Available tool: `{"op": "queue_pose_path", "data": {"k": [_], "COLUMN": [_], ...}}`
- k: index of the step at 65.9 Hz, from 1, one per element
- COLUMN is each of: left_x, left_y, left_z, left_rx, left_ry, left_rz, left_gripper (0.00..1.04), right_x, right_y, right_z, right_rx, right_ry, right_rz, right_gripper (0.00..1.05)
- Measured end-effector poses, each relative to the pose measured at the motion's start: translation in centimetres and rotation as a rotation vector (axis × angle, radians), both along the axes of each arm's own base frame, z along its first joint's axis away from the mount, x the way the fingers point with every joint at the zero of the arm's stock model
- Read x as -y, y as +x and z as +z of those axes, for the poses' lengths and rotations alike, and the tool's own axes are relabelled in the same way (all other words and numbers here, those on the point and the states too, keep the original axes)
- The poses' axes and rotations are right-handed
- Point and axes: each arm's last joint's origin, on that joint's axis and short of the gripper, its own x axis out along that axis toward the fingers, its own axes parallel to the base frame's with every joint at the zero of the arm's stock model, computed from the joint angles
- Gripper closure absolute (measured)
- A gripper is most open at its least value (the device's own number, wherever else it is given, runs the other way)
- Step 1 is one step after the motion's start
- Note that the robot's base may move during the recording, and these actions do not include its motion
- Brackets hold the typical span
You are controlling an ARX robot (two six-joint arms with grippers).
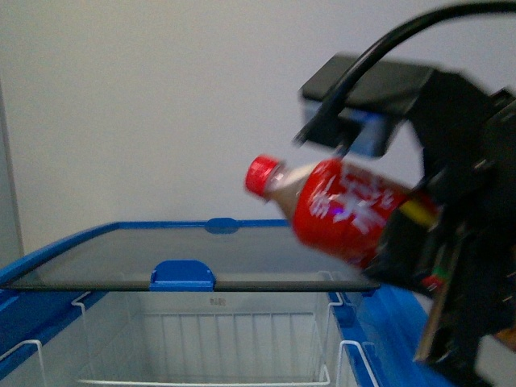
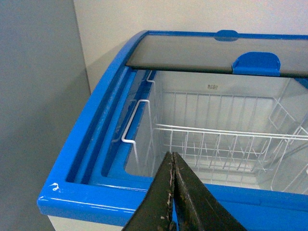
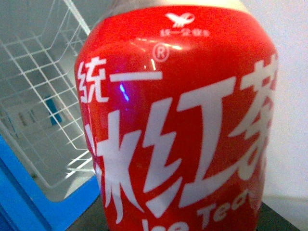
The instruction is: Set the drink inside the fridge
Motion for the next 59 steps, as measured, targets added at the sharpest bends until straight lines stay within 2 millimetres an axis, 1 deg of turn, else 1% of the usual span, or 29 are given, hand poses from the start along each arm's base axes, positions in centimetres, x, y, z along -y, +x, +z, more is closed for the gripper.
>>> {"op": "queue_pose_path", "data": {"k": [6, 11, 19, 22, 37, 44, 48, 59], "left_x": [0.0, 0.0, 0.0, 0.0, 0.0, 0.0, 0.0, 0.0], "left_y": [-0.2, -0.5, -0.7, -0.8, -1.1, -1.7, -2.0, -2.2], "left_z": [-0.2, -0.6, -0.8, -0.8, -0.8, -1.3, -1.2, -1.1], "left_rx": [0.0, 0.014, 0.017, 0.016, 0.015, -0.019, -0.007, 0.009], "left_ry": [0.0, 0.0, -0.002, -0.002, -0.002, -0.002, -0.002, -0.002], "left_rz": [0.0, 0.0, 0.0, 0.0, 0.0, 0.0, 0.0, 0.0], "left_gripper": [1.02, 1.02, 1.02, 1.02, 1.02, 1.02, 1.02, 1.02], "right_x": [-2.4, -4.2, -7.1, -7.7, -9.6, -10.0, -10.0, -10.2], "right_y": [2.1, 3.3, 4.9, 5.3, 7.5, 8.4, 8.9, 10.1], "right_z": [-1.8, -3.4, -7.0, -7.9, -10.6, -11.2, -11.6, -12.6], "right_rx": [0.0, -0.003, -0.042, -0.052, -0.07, -0.073, -0.078, -0.085], "right_ry": [-0.107, -0.184, -0.253, -0.26, -0.264, -0.266, -0.268, -0.277], "right_rz": [0.082, 0.15, 0.237, 0.248, 0.265, 0.258, 0.254, 0.239], "right_gripper": [0.68, 0.68, 0.68, 0.68, 0.68, 0.68, 0.68, 0.68]}}
